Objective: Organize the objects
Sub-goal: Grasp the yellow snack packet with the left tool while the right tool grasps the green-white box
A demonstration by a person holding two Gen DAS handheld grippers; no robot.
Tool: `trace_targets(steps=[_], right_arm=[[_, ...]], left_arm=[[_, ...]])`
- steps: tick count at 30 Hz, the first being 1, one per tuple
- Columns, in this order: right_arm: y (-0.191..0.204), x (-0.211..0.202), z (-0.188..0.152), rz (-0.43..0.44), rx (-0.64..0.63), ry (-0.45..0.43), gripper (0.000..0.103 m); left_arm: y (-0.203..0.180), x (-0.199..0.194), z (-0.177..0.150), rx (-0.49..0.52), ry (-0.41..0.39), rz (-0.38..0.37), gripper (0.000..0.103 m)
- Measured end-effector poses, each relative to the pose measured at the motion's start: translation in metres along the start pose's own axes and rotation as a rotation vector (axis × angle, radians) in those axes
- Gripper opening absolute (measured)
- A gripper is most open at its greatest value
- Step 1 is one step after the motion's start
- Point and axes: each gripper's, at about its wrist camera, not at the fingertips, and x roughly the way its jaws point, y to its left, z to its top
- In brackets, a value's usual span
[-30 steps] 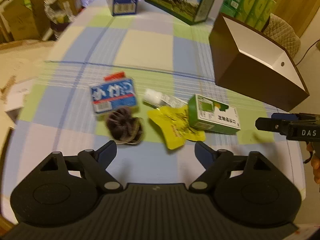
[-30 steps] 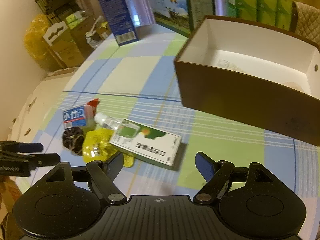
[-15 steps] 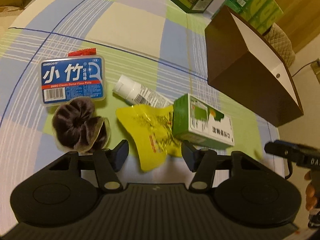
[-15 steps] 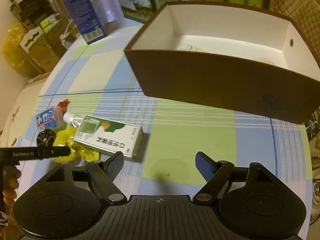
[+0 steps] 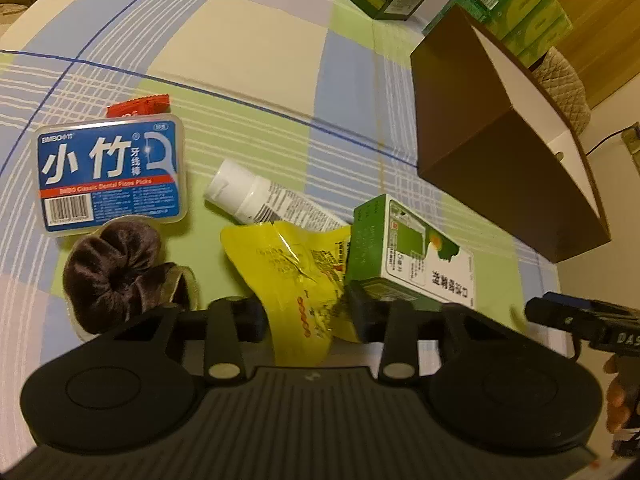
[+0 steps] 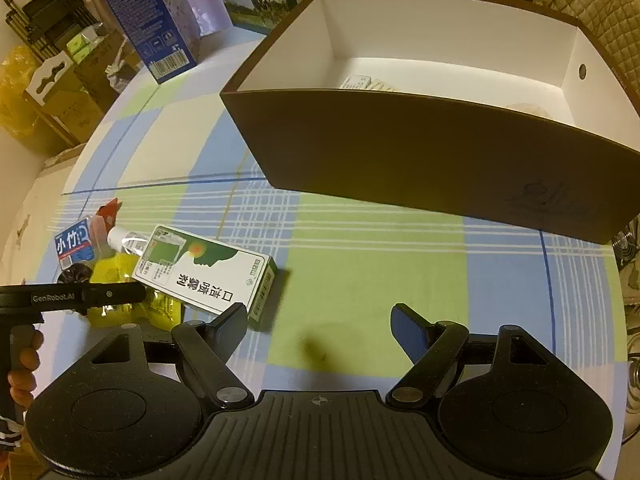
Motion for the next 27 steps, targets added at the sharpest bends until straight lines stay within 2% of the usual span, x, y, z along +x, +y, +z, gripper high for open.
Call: trace_targets(steps=[2, 8, 13, 20, 27], right_arm=[[0.000, 0.002, 0.001, 0.000, 0.000, 0.002, 0.076], [0.006, 0.007, 0.005, 0.014, -0.026, -0.002, 0.076], [0.018, 0.014, 0.010, 0.050, -0.108, -0.024, 0.076], [0.038, 0.032, 0.022, 0.178, -0.290, -0.068, 0.076], [0.037, 0.063, 0.038, 0.312, -0.262, -0.033, 0.076]], left_arm=[[-0.001, -0.002, 0.001, 0.001, -0.009, -0.024, 0.022], [-0.003, -0.016, 0.003, 0.012, -0.024, -0.011, 0.020], [-0.003, -0.037, 0.006, 0.004, -0.050, 0.012, 0.018], [0.001, -0.057, 0.004, -0.017, -0.072, 0.051, 0.018], [0.008, -0.061, -0.007, -0.056, -0.053, 0.077, 0.018]])
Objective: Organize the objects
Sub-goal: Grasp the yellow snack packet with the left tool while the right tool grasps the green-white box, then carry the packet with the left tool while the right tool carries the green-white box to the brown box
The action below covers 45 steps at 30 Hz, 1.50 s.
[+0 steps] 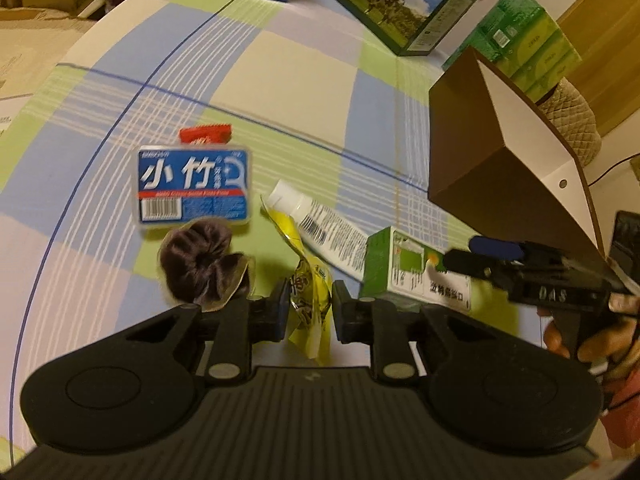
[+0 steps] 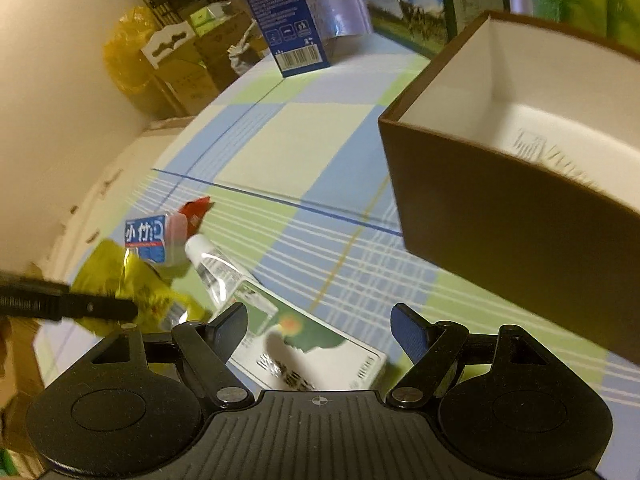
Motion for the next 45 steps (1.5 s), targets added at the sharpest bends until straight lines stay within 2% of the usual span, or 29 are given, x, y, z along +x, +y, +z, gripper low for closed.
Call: trace_targets(steps=[4, 12, 19, 21, 25, 29, 36, 45], right_arm=[[0.003, 0.004, -0.005, 0.051, -0.014, 0.024, 0.076], [0.041, 0.002, -0.033, 0.056, -0.176, 0.134, 0.076], [0.068, 0.017, -0.039, -0.050, -0.250, 0.154, 0.076], [0.071, 0.024, -0.038, -0.076, -0.253, 0.155, 0.075], [0.074, 0.032, -0.036, -0.110, -0.244, 0.153, 0.066], [0.078, 0.034, -0.037, -0.142, -0.248, 0.145, 0.062], [0.082, 0.029, -0.044, -0.153, -0.255, 0.146, 0.057], [0.078, 0.006, -0.053, -0.160, -0.195, 0.142, 0.054]], left_arm=[[0.002, -0.001, -0.007, -0.007, 0.009, 0.007, 0.018], [0.004, -0.003, -0.015, -0.017, 0.017, 0.028, 0.018], [0.004, -0.004, -0.016, -0.008, 0.018, 0.039, 0.018], [0.004, -0.004, -0.018, -0.005, 0.018, 0.041, 0.018], [0.005, -0.006, -0.021, -0.004, 0.020, 0.043, 0.018], [0.005, -0.007, -0.024, -0.005, 0.022, 0.042, 0.018], [0.003, -0.009, -0.029, 0.004, 0.025, 0.041, 0.018], [-0.006, -0.012, -0.032, 0.028, 0.021, 0.038, 0.018]])
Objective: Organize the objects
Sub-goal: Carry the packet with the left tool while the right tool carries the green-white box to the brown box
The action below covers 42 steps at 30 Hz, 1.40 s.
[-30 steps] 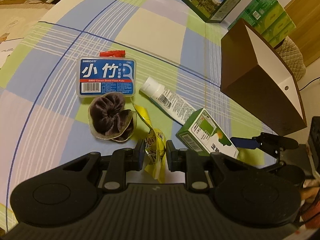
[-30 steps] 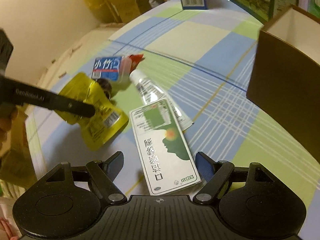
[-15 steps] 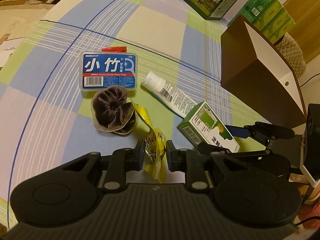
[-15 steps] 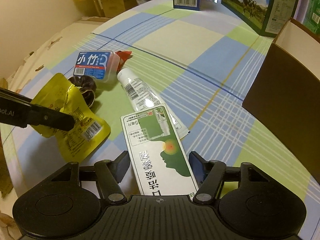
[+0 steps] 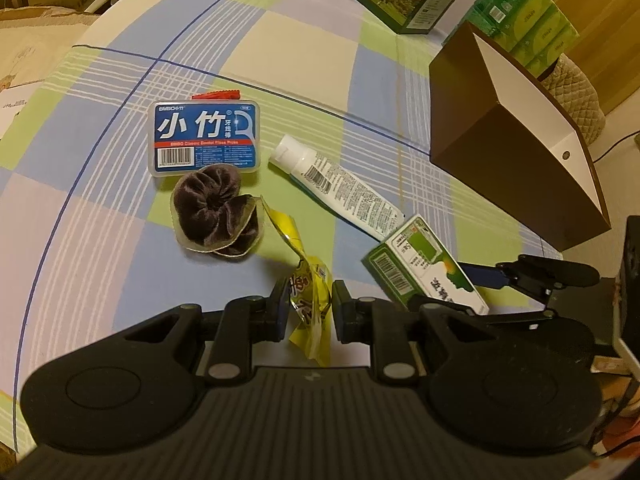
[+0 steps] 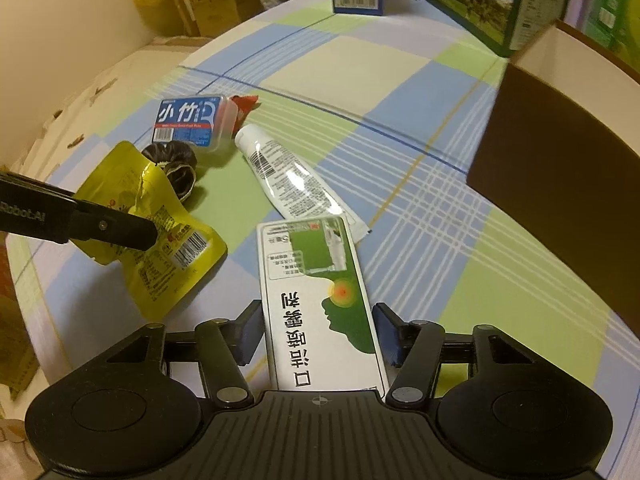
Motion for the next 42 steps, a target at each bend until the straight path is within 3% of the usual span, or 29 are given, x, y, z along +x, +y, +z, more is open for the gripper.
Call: trace_targets(steps=[21, 42], right_arm=[[-0.053, -0.080, -0.021, -0.073, 0.203, -0.136, 0.052], [-0.092, -0.126, -0.024, -0.126, 0.268, -0.235, 0.052]], left_arm=[[-0.056, -0.005, 0.013, 0.134, -0.035, -0.033, 0.018], [-0.113, -0.006, 0.042, 0.257, -0.080, -0.072, 0.018]])
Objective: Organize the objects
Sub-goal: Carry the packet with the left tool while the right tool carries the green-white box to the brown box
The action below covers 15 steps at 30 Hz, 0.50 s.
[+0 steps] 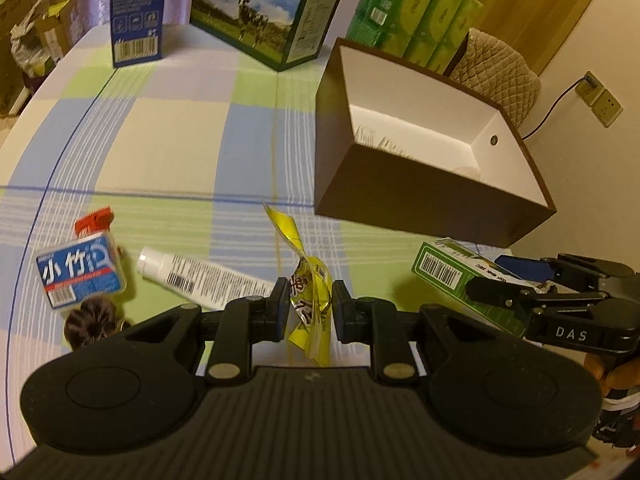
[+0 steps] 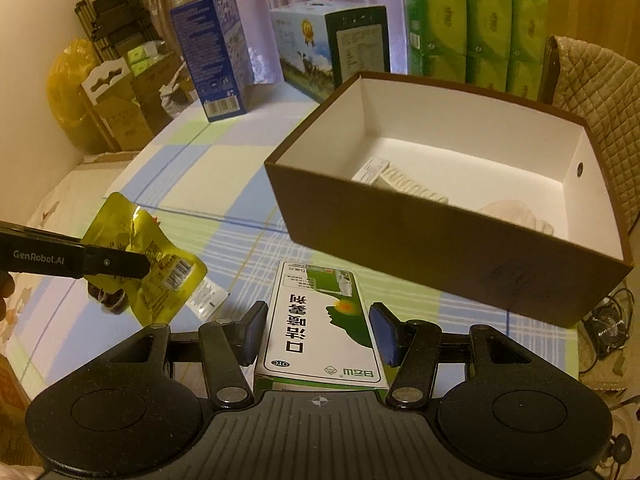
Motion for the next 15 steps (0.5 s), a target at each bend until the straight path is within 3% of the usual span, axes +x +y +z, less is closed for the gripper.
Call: trace_targets(steps=[15], right_arm=[[-0.021, -0.030, 0.032, -0.005, -0.002, -0.111, 0.052]], left_arm=[[-0.040, -0.005, 0.042, 0.083, -0.065, -0.074, 0.018]])
